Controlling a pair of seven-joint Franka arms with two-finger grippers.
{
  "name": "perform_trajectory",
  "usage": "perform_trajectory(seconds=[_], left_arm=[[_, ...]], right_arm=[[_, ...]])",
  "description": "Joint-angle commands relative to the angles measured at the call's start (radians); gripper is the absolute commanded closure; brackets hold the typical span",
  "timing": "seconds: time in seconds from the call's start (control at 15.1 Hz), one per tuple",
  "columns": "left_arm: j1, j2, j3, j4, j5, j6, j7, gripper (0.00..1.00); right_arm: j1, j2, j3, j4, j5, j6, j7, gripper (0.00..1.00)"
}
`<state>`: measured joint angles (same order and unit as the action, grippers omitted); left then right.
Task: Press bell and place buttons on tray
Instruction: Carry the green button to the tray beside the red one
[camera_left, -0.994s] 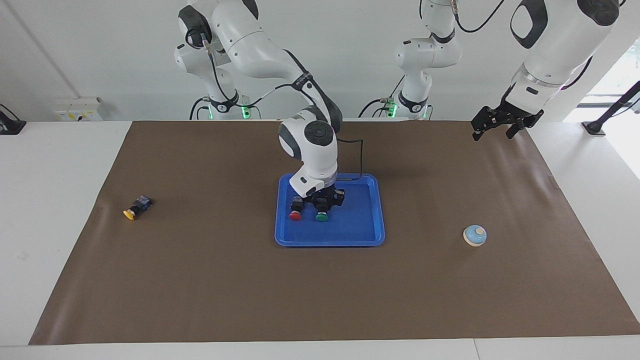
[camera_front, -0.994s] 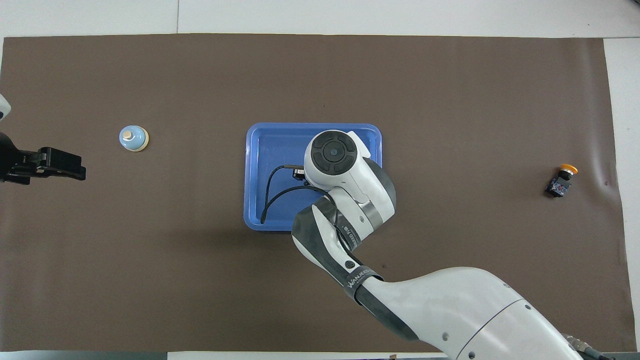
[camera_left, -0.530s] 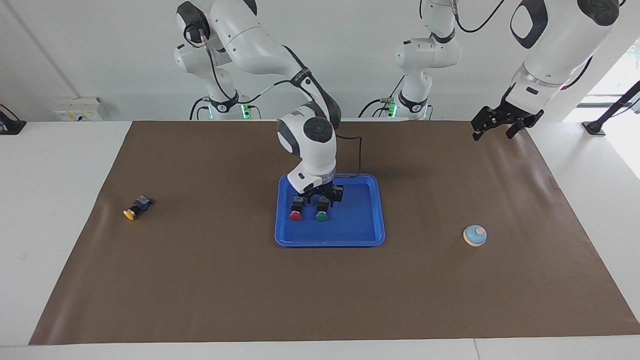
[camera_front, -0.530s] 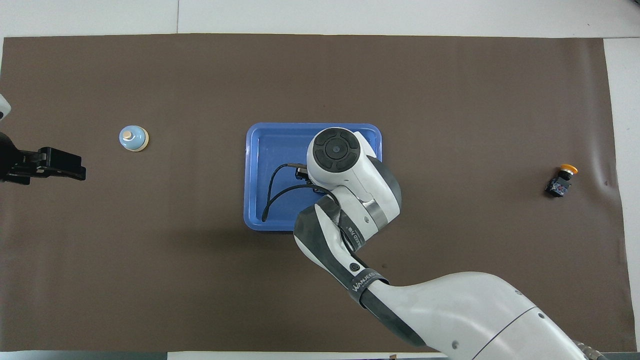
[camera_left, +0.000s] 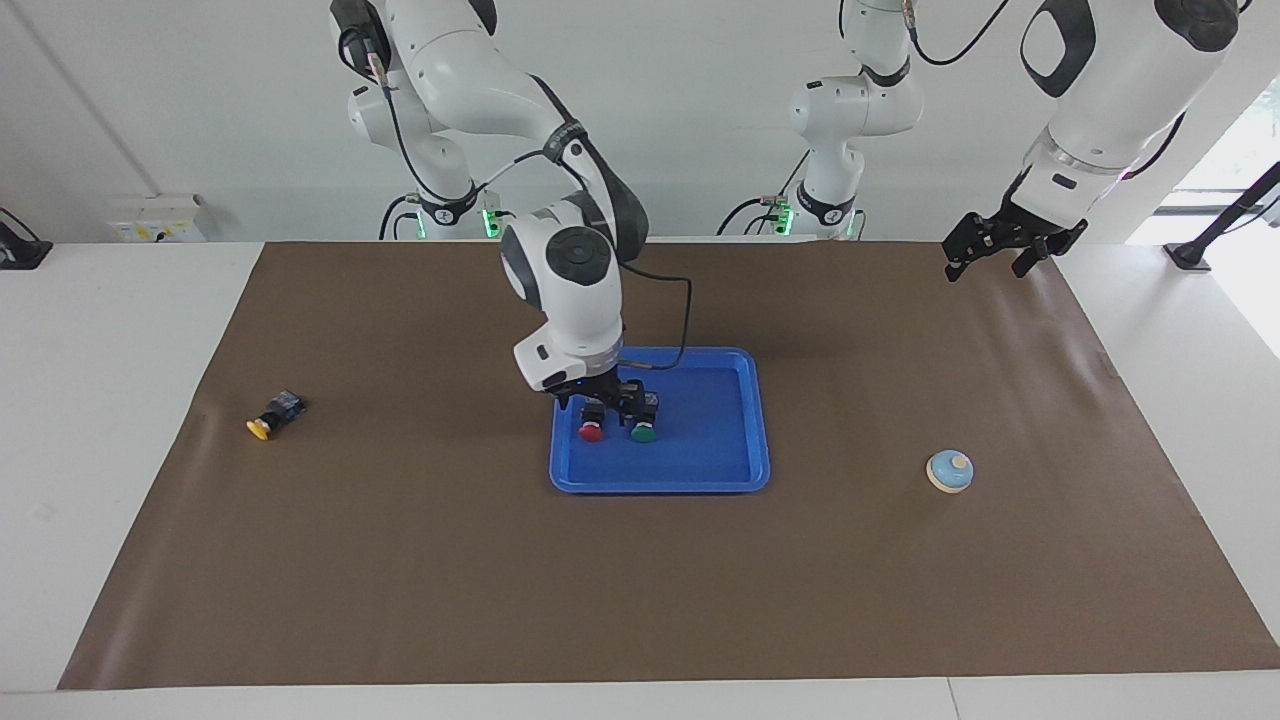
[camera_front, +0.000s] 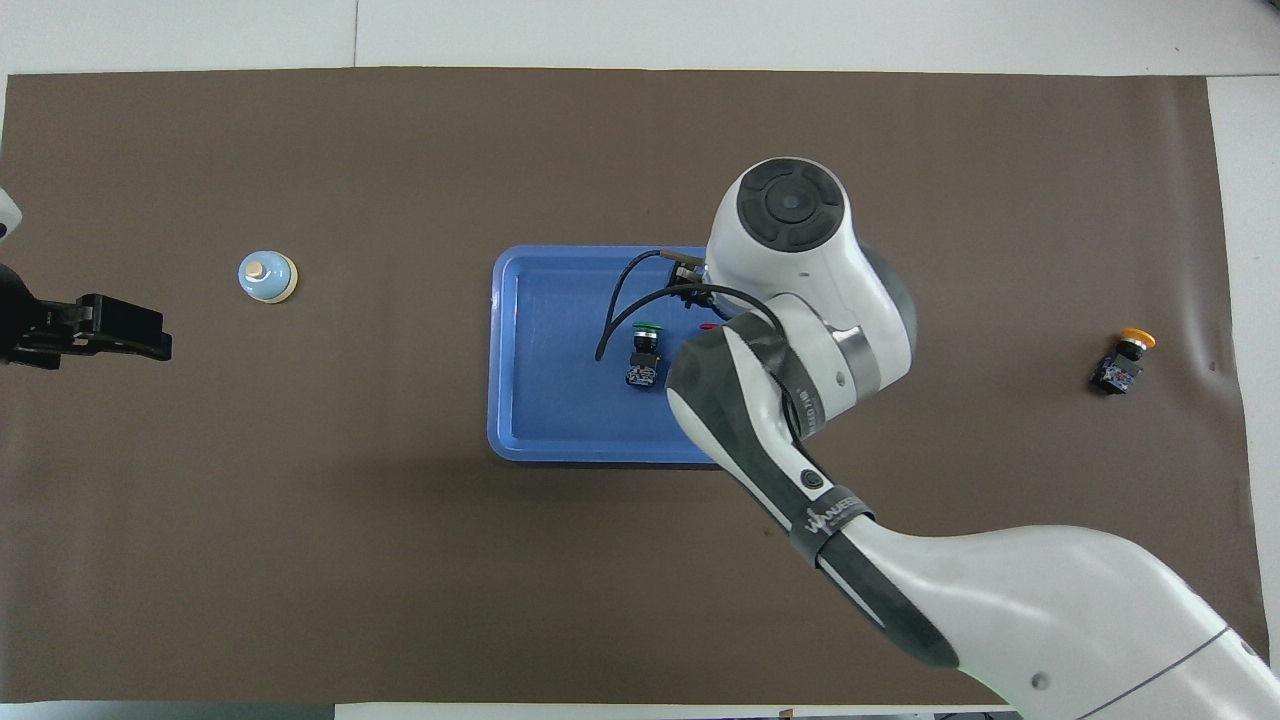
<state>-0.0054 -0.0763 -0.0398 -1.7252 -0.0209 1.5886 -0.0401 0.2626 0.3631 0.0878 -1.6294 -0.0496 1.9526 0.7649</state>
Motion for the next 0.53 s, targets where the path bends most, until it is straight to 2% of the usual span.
perform_trajectory(seconds=[0.0,0.13,0.46], left_arm=[[0.004,-0.013,0.0,-0.002,-0.007,-0.007,0.0,0.0],[0.004,-0.013,0.001,-0.002,-0.007,-0.007,0.0,0.0],[0.004,-0.013,0.0,-0.002,-0.007,-0.007,0.0,0.0]], right_arm=[[-0.127,-0.05,0.012,-0.03,-0.007,-0.038,-0.135,0.0],[-0.231,-0.061,0.012,-0.032,-0.009,-0.047,-0.293,0.0],[-0.475,-0.075,0.013,-0.072,-0.009,-0.043,-0.539,0.0]])
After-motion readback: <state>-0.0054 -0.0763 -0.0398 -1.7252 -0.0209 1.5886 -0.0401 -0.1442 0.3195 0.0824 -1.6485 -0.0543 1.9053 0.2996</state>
